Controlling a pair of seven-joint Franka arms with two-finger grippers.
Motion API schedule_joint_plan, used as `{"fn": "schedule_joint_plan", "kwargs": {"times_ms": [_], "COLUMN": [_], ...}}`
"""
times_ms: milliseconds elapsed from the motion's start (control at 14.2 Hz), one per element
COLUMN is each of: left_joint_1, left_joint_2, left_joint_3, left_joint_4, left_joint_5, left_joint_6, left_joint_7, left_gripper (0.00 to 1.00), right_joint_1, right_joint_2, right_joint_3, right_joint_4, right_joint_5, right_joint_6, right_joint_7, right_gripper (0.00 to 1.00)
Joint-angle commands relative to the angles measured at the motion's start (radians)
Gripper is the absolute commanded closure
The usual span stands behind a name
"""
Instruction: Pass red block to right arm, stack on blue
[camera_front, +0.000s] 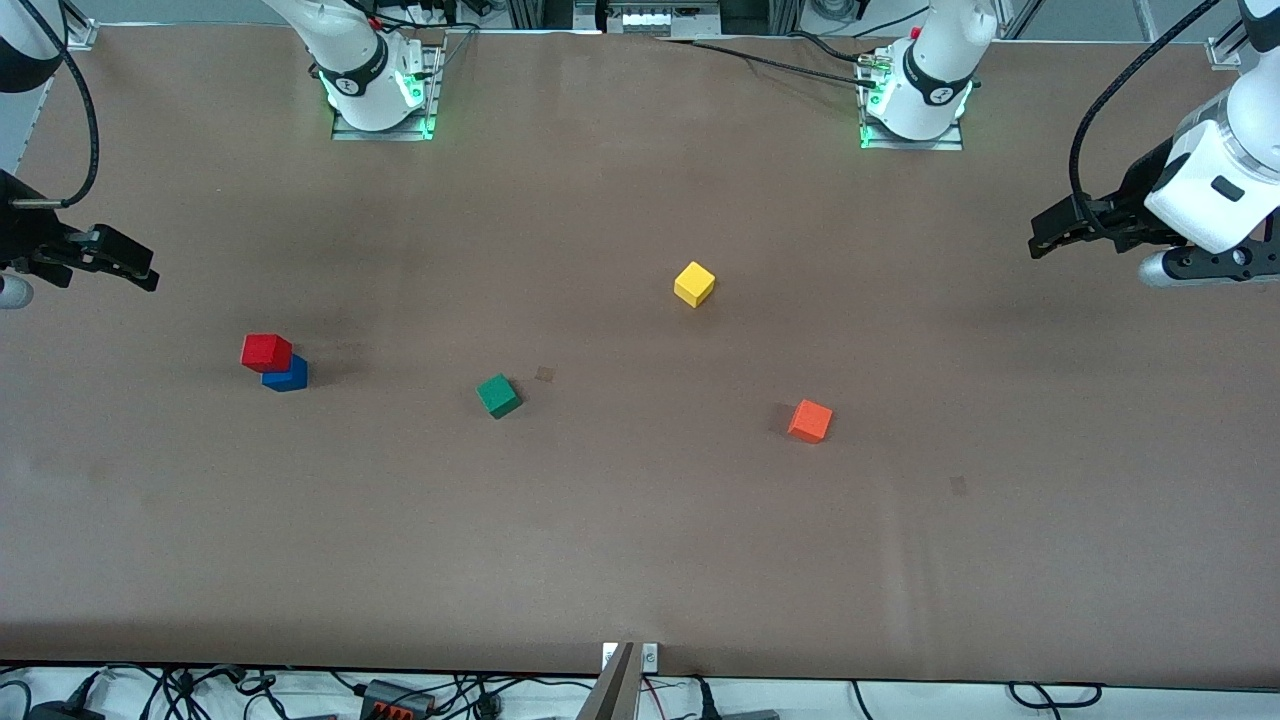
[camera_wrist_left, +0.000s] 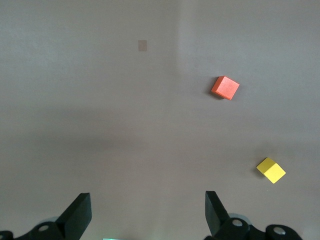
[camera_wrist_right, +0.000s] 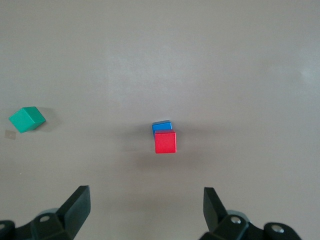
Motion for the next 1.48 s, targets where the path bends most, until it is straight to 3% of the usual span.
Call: {"fn": "schedule_joint_plan", "kwargs": {"times_ms": [0,1408], "left_joint_1": [0.007,0.007], "left_joint_2": [0.023,0.023], "left_joint_3": [-0.002,-0.008], "left_joint_4": [0.036,0.038], "left_joint_5": [0.0,0.003], "left_joint_6": [-0.009,-0.012], "left_joint_7": [-0.008,-0.015], "left_gripper": [0.0,0.0], "right_joint_1": [0.003,0.004], "right_joint_2": [-0.013,-0.005], "right_joint_3": [0.001,0.001], "right_joint_4": [-0.002,-0.008], "right_joint_5": [-0.013,-0.014], "right_joint_6": [-0.015,-0.038], "right_joint_7": [0.008,-0.001], "right_gripper": [0.0,0.0]}}
